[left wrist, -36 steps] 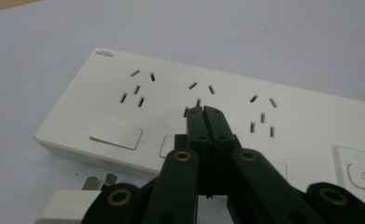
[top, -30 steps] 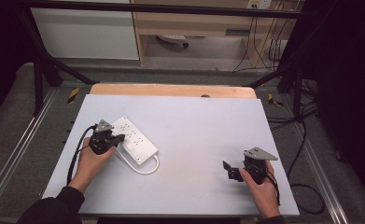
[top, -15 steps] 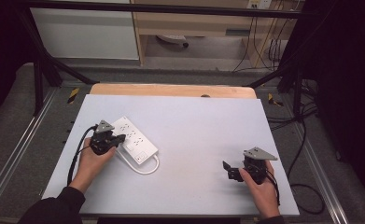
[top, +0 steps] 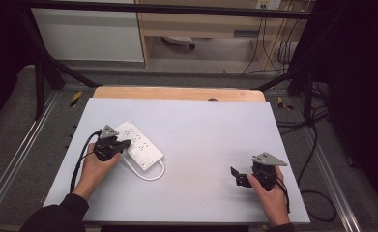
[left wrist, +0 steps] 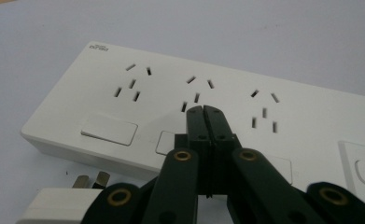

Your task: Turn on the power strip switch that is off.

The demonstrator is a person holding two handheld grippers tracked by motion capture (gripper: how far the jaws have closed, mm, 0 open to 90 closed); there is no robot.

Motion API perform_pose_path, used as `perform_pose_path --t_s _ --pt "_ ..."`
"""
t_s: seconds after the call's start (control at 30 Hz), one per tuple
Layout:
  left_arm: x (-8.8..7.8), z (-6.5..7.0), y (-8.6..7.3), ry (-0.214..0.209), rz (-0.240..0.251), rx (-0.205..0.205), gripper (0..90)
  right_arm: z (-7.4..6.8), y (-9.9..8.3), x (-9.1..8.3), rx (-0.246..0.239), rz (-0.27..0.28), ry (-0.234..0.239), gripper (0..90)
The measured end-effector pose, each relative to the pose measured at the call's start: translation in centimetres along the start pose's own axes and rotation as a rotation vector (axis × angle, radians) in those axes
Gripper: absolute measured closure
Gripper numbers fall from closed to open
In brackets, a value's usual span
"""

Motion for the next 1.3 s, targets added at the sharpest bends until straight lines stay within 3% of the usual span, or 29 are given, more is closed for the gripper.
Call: perform_pose_path --t_s 1.3 --pt "0.05 0.02 -0.26 -0.007 0.016 0.004 90.0 -0.05 -0.01 0.11 -0.006 -0.007 -0.001 3.3"
Point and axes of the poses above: each handheld gripper's, and its own axes: x roughly forward along the jaws, y roughly out of its top, z roughly to its right, the point moved 3 cm from there along x, roughly forward along the jaws, and after that the axes turned 15 degrees about -z, right-handed, at the moved point
